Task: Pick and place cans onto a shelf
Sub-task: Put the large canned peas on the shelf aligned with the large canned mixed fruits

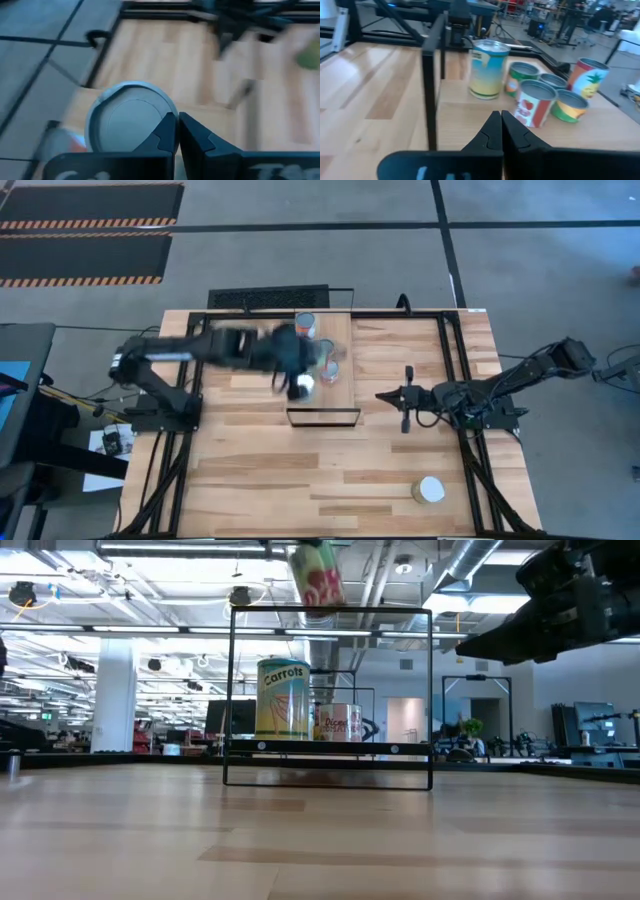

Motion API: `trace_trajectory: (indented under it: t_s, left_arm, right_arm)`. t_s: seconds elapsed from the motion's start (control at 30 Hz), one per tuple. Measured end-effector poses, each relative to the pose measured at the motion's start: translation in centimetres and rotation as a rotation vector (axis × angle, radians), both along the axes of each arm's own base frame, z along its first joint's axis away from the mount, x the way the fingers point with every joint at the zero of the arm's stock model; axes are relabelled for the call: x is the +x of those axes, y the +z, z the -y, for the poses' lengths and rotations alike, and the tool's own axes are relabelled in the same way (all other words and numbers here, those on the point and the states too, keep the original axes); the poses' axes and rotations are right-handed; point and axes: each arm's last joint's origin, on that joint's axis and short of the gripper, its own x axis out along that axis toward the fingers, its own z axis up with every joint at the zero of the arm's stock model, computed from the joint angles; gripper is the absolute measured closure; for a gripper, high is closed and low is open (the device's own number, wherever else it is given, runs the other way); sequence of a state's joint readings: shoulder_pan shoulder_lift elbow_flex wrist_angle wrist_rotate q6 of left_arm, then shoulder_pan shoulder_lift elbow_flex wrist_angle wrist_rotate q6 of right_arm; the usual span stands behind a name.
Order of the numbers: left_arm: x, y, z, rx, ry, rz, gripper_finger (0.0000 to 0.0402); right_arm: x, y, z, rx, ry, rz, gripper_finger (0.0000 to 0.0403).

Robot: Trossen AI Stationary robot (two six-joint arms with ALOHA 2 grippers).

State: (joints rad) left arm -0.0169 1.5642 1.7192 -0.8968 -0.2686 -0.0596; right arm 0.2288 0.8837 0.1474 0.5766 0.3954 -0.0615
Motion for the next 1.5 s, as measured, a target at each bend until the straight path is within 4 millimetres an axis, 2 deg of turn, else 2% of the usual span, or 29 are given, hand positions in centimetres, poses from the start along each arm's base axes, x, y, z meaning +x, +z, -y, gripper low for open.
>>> trace_trajectory:
  t_s: [0.17, 0.27, 0.4, 0.57, 0.73, 0.9, 1.27, 1.5]
  left_arm:
    - [0.9, 1.2, -7.2, 0.036, -0.008, 0.009, 0.0401]
    - [1.6, 0.9, -11.1, 0.031, -0.011, -0.002, 0.0401]
    - [2.8, -0.7, -15.2, 0.004, -0.006, -0.042, 0.0401]
    - [5.0, -4.0, -18.6, -0.028, 0.016, -0.135, 0.0401]
    - [7.2, -6.8, -20.5, -0.021, 0.037, -0.182, 0.0401]
    - [8.9, -9.1, -21.4, -0.028, 0.048, -0.228, 0.0401]
    - [9.9, -12.7, -22.2, -0.093, 0.081, -0.314, 0.0401]
    - [10.1, -13.0, -22.4, -0.11, 0.103, -0.3, 0.0401]
  right_arm:
    - [0.1, 0.0, 1.1, -0.006, -0.064, 0.0, 0.0398]
    - [0.2, 0.1, 1.9, -0.023, -0.107, 0.006, 0.0398]
    - [0.3, 0.2, 2.8, -0.03, -0.146, 0.007, 0.0398]
    - [0.3, 0.2, 3.7, -0.044, -0.16, 0.002, 0.0398]
    - [0.3, 0.2, 4.3, -0.067, -0.153, -0.006, 0.0398]
    - [0.3, 0.2, 4.7, -0.07, -0.149, -0.004, 0.0398]
    - [0.3, 0.2, 4.8, -0.073, -0.134, 0.0, 0.0398]
    - [0.3, 0.3, 4.7, -0.074, -0.132, 0.003, 0.0398]
